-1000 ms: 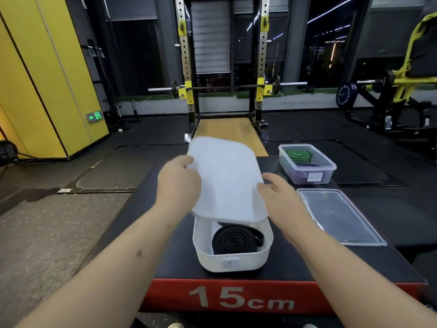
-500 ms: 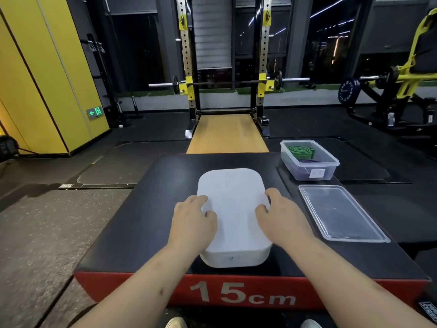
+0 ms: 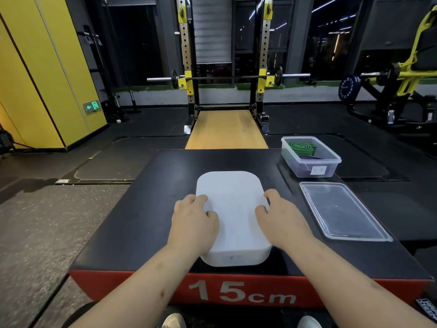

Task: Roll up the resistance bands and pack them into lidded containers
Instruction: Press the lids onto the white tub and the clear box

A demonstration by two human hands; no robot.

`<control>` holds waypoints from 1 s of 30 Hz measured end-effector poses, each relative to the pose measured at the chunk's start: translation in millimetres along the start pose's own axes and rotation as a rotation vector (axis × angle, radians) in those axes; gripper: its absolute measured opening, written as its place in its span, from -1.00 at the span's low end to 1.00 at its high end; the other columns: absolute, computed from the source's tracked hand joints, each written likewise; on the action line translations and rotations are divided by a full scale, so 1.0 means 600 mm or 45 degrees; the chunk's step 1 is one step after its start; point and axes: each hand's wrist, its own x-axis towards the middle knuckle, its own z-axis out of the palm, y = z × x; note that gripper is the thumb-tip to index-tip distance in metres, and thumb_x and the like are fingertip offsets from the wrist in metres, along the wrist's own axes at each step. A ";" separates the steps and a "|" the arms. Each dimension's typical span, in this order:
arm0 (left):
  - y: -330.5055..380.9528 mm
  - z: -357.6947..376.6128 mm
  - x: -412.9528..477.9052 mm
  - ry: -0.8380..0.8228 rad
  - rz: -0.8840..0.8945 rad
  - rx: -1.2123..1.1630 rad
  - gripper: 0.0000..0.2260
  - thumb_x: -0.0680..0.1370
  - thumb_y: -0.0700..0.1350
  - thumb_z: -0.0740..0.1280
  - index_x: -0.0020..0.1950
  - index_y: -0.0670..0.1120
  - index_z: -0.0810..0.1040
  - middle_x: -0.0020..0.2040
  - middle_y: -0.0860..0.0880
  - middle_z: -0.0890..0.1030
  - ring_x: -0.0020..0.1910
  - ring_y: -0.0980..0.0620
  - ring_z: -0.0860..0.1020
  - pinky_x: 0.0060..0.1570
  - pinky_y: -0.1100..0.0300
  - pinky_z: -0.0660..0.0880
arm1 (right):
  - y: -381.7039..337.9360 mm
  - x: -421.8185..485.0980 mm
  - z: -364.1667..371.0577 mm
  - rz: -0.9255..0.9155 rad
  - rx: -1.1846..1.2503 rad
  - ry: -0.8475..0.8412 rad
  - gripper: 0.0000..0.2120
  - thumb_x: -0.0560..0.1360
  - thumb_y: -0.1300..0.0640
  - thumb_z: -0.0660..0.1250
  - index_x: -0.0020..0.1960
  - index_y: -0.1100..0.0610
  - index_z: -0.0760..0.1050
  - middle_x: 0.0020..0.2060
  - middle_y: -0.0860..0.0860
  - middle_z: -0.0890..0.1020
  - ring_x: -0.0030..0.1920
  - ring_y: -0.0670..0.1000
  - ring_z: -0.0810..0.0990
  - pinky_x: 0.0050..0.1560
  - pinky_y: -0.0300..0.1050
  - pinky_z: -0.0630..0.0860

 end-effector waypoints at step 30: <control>0.012 0.014 0.080 -0.159 0.253 0.543 -0.57 0.63 0.18 0.03 0.44 0.07 0.32 0.48 -0.09 0.25 0.49 -0.08 0.15 0.48 -0.10 0.02 | -0.028 0.069 0.026 -0.285 -0.362 -0.192 -0.46 0.67 -0.08 0.00 0.63 -0.03 0.10 0.64 0.13 0.03 0.63 0.11 -0.06 0.63 0.06 -0.12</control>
